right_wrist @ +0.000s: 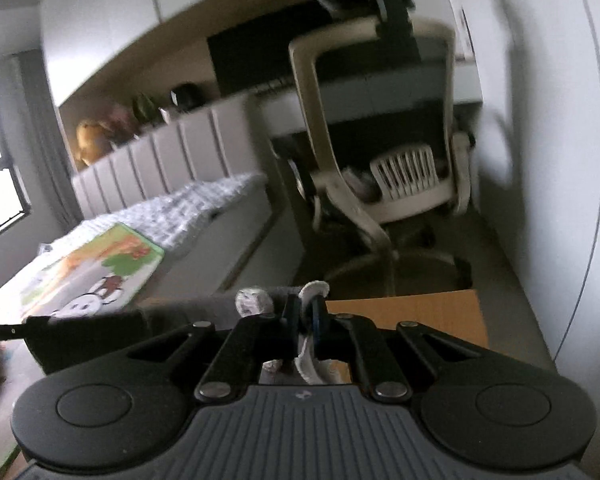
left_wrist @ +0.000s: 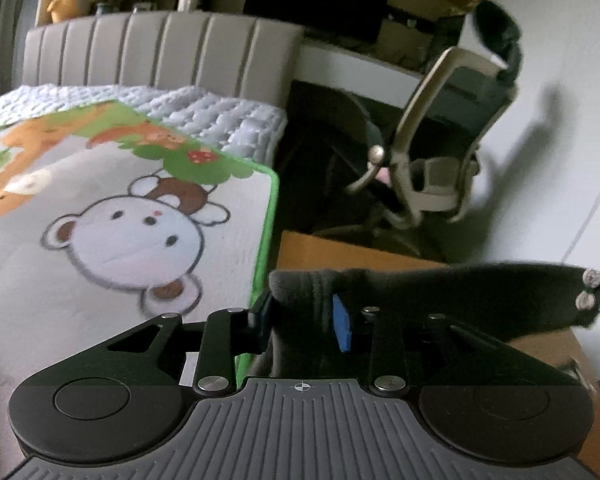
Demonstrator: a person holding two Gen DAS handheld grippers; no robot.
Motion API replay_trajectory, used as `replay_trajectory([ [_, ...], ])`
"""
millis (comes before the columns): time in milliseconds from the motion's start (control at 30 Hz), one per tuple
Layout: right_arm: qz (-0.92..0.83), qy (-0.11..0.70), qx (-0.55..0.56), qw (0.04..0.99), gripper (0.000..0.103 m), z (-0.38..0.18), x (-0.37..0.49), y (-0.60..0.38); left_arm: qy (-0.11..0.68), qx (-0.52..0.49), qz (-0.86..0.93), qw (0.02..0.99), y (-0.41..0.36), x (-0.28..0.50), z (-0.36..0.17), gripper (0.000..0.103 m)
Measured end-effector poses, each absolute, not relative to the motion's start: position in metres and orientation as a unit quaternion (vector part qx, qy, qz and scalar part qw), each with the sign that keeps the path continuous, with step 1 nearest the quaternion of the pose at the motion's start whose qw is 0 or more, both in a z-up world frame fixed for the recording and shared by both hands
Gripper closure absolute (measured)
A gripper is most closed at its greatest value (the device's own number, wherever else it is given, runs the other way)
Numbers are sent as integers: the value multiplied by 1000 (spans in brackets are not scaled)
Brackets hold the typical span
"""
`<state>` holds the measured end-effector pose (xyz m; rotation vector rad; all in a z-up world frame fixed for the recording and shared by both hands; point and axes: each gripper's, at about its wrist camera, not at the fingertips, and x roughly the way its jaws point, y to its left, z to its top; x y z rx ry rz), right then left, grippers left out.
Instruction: Fold clothes
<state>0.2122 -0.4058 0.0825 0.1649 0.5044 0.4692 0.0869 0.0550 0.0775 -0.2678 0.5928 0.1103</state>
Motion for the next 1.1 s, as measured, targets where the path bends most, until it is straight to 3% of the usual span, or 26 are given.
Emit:
replay_trajectory([
  [200, 186, 309, 50, 931, 97, 41, 161, -427, 377, -145, 48, 914, 58, 33, 35, 68],
  [333, 154, 323, 79, 930, 90, 32, 153, -440, 363, -163, 51, 916, 67, 20, 40, 66],
  [400, 153, 317, 88, 932, 77, 35, 153, -438, 341, -166, 42, 924, 64, 21, 51, 50],
  [433, 157, 316, 88, 932, 62, 36, 152, -433, 331, -163, 35, 929, 60, 23, 55, 45],
  [467, 162, 315, 86, 931, 49, 36, 151, -428, 325, -157, 29, 932, 55, 26, 58, 32],
  [500, 170, 314, 84, 930, 47, 35, 150, -421, 325, -151, 29, 933, 50, 31, 58, 21],
  [533, 179, 317, 78, 928, 46, 32, 148, -414, 328, -144, 33, 933, 45, 36, 56, 19],
  [767, 186, 338, 39, 922, 50, 6, 142, -378, 375, -163, 95, 908, 51, 69, 17, 12],
  [800, 183, 337, 34, 923, 51, 5, 142, -376, 377, -166, 101, 906, 53, 71, 14, 15],
  [833, 180, 335, 22, 925, 60, 4, 142, -373, 377, -167, 103, 905, 55, 73, 11, 18],
  [900, 178, 327, 0, 928, 71, 6, 140, -369, 374, -167, 103, 906, 55, 73, 10, 54],
  [967, 187, 317, -17, 930, 87, 12, 138, -368, 367, -174, 100, 908, 55, 71, 13, 69],
  [1100, 209, 272, -42, 939, 90, 44, 137, -367, 336, -157, 91, 924, 46, 60, 36, 72],
])
